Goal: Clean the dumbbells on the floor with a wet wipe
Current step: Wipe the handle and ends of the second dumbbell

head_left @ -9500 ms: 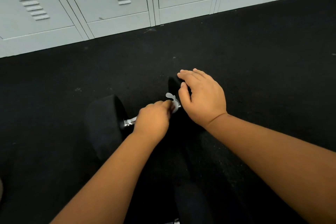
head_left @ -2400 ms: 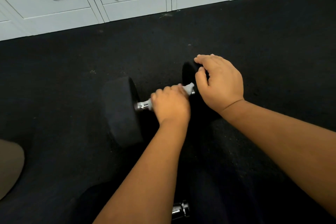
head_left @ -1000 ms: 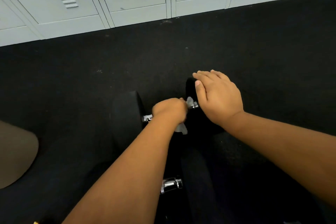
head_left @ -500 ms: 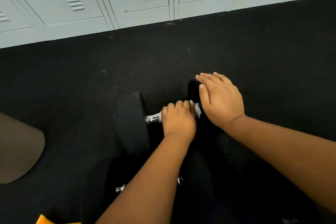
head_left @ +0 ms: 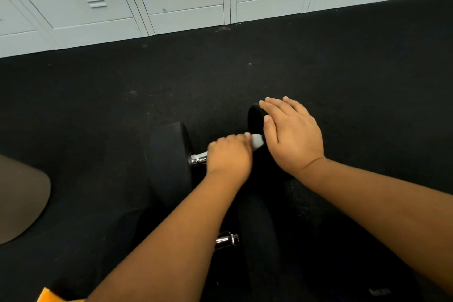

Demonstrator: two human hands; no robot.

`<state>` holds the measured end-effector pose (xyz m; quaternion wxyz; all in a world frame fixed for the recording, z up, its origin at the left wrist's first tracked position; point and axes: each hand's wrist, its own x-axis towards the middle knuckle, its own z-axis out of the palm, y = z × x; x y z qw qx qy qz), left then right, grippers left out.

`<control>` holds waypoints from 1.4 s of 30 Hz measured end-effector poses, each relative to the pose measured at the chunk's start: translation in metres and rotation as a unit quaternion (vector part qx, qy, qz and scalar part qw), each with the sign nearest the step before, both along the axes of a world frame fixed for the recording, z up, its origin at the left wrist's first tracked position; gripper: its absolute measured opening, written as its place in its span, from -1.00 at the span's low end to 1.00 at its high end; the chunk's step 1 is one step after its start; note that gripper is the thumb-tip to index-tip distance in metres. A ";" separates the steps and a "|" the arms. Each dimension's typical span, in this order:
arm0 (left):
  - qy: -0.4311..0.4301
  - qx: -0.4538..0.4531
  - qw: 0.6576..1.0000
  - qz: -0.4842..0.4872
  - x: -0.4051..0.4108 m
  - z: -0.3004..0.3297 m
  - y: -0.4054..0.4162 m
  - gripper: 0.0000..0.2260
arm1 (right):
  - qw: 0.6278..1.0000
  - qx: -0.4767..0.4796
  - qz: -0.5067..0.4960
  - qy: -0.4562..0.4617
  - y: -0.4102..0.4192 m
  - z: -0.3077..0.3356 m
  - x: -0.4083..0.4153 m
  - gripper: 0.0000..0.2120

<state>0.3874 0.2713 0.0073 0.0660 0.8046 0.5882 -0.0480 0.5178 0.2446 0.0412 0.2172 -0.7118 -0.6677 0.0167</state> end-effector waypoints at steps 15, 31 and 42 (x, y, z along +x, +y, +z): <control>-0.009 -0.005 0.998 0.061 -0.023 0.000 -0.004 -0.59 | 1.000 0.010 0.001 -0.002 0.001 -0.003 0.002 -0.54; -0.128 0.004 0.991 -0.047 -0.028 -0.005 -0.018 -0.63 | 1.000 -0.011 0.019 -0.014 -0.005 -0.004 0.004 -0.52; -0.392 0.050 0.918 0.023 -0.028 0.090 -0.073 -0.74 | 0.940 -0.172 -0.002 0.296 -0.035 0.079 0.030 -0.72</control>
